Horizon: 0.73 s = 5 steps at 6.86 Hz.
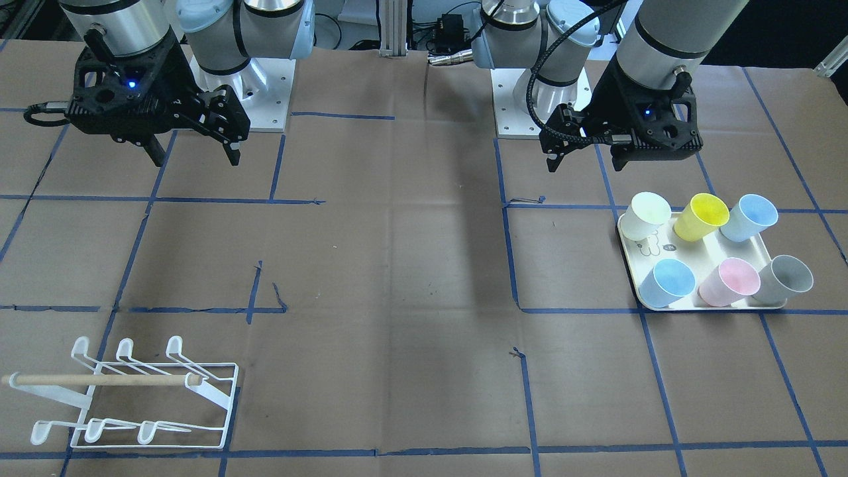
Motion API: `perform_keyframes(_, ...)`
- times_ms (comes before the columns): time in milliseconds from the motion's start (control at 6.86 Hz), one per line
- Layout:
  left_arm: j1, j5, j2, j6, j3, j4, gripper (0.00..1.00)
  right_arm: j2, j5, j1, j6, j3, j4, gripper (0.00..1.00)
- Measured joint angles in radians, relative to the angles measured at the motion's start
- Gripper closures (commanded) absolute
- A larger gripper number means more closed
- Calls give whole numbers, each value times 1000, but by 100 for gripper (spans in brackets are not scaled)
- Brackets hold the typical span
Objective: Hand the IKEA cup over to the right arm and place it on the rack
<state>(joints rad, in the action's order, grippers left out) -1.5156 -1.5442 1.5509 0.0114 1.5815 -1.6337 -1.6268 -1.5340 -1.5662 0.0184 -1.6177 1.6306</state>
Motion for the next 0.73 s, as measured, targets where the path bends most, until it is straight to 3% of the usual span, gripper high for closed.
perform_keyframes(728, 4, 1, -7, -13, 7, 0, 0, 2, 0, 0, 1, -2, 0, 0)
